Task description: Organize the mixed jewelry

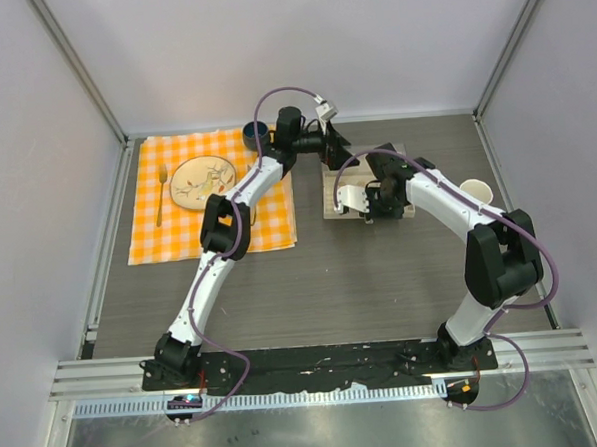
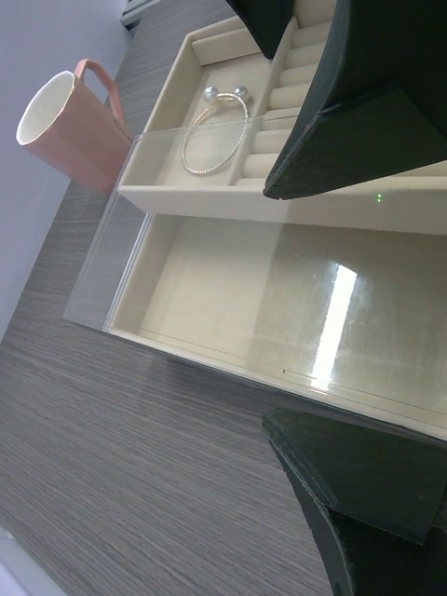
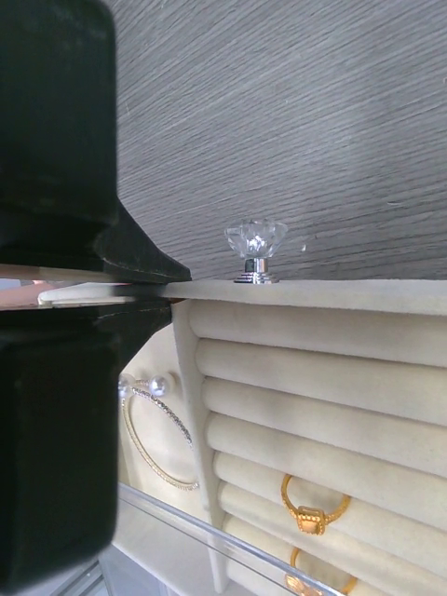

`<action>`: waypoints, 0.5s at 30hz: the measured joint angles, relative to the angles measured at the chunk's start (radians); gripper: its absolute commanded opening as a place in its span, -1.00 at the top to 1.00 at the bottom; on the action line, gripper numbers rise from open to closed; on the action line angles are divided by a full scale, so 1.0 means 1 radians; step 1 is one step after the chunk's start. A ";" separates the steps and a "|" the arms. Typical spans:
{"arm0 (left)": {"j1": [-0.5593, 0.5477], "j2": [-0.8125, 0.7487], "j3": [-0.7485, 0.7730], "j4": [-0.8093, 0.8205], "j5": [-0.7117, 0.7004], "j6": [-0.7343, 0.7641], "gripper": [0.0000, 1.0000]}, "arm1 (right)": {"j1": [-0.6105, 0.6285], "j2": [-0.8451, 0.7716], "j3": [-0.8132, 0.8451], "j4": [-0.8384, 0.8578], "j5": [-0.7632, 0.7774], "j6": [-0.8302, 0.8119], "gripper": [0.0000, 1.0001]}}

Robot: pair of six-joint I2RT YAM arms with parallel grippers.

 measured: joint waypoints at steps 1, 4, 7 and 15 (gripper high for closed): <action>0.000 0.000 0.000 0.000 0.001 0.000 -1.00 | -0.001 0.001 0.001 0.000 0.001 0.000 0.66; -0.002 0.000 0.000 0.001 0.003 0.000 -1.00 | -0.002 0.002 0.001 0.006 0.007 0.003 0.58; -0.002 0.000 0.000 0.002 0.006 -0.001 -1.00 | -0.005 0.002 0.005 0.024 0.020 0.004 0.49; -0.004 0.000 -0.002 0.004 0.010 -0.003 -0.99 | -0.008 0.002 0.018 0.075 0.085 0.006 0.12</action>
